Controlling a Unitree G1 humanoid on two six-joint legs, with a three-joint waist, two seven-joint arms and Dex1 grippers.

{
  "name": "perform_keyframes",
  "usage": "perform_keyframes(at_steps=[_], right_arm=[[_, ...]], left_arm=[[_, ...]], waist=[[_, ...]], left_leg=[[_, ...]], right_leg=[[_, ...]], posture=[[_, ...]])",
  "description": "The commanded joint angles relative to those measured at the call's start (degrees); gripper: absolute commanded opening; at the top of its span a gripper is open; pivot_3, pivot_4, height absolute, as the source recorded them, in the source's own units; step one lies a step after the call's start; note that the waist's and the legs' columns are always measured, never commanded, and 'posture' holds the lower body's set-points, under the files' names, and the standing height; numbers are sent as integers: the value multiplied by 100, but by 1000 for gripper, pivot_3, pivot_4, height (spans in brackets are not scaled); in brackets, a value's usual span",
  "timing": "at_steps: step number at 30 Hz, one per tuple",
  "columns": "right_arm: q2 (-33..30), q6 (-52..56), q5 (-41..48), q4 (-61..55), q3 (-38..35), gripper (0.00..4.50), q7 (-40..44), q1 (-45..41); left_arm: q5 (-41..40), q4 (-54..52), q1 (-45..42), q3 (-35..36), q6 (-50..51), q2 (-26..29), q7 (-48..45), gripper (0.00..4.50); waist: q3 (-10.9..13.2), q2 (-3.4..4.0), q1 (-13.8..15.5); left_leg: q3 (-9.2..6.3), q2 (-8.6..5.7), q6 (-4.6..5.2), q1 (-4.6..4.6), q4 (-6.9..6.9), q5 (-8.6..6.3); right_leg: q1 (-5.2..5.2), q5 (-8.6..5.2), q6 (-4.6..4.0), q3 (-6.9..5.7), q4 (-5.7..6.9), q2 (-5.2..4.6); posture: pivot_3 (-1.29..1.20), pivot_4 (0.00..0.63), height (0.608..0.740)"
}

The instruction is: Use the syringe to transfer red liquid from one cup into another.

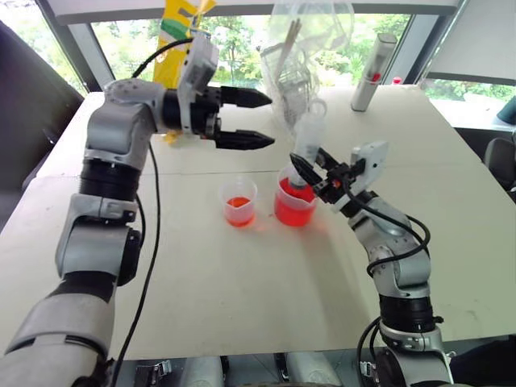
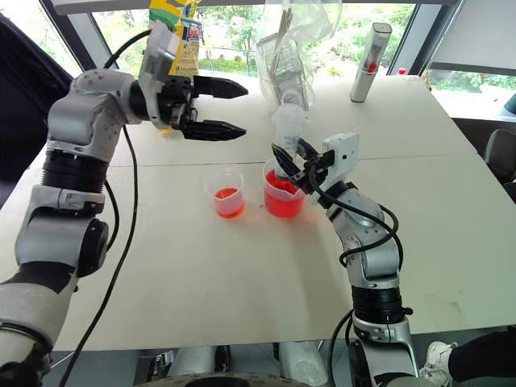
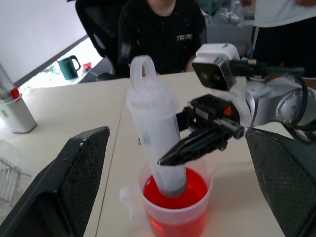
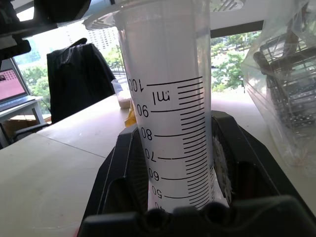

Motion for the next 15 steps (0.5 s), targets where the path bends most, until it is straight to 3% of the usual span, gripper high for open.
perform_keyframes(at_steps=[1, 15], right_arm=[[-70, -271, -40, -64, 56, 1404, -5, -14], [-240, -511, -185, 42, 304, 1404, 10, 38]], left_arm=[[94, 193, -318, 28, -262, -130, 34, 4500], [439, 1340, -758, -9, -696, -813, 119, 4500]], waist=[[0, 0, -17], [0, 0, -6]], left_leg=[[1, 0, 0, 1, 0, 0], [0, -1, 0, 1, -1, 0]], right_leg=[[0, 0, 0, 2, 0, 1], [0, 0, 0, 3, 0, 3]], posture=[[0, 150, 739], [0, 150, 739]])
